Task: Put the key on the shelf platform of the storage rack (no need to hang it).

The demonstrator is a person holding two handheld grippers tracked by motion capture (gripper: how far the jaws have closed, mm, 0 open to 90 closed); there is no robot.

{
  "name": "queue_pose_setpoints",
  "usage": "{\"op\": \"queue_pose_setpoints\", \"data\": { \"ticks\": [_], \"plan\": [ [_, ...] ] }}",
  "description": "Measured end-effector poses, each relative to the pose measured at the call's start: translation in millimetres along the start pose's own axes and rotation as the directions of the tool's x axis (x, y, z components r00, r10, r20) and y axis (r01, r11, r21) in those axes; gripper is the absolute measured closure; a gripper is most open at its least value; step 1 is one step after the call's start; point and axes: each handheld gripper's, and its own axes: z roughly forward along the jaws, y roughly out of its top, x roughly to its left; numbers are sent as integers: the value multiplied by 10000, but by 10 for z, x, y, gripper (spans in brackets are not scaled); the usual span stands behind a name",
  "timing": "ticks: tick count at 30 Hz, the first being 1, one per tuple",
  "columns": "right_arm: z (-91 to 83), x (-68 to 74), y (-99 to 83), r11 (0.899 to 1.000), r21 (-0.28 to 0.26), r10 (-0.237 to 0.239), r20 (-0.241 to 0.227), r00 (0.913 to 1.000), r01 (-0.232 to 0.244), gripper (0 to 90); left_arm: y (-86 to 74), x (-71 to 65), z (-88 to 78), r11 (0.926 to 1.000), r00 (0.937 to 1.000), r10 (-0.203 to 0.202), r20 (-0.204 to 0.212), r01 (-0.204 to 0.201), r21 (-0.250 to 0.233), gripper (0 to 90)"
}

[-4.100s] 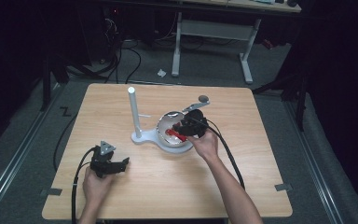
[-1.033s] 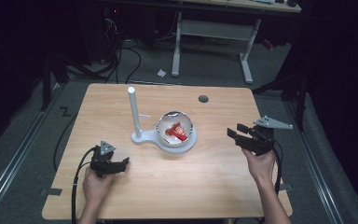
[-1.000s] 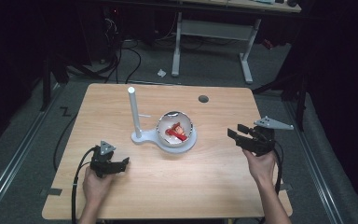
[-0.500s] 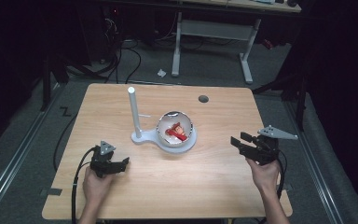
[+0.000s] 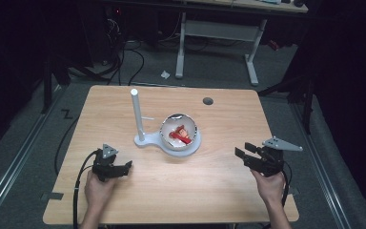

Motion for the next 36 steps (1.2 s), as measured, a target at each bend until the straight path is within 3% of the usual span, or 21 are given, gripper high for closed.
{"op": "queue_pose_setpoints", "data": {
  "ticks": [17, 26, 34, 36],
  "plan": [
    [200, 29, -255, 9993, 335, 184, -83, 9998, -181, 483, 0, 0, 0, 10000, 10000, 2, 0, -2, 2, 196],
    [489, 51, -490, 9946, 1025, -238, 457, 9987, 190, 478, 0, 0, 0, 10000, 10000, 0, -1, 0, 4, 196],
    [794, 45, -701, 9774, 2012, -877, 1102, 9900, 642, 447, 0, 0, 0, 10000, 10000, -2, 0, 2, 2, 196],
    [820, 54, -725, 9756, 2018, -1126, 1241, 9859, 860, 439, -1, 0, 0, 10000, 10000, -2, 1, 2, 1, 196]
  ]
}}
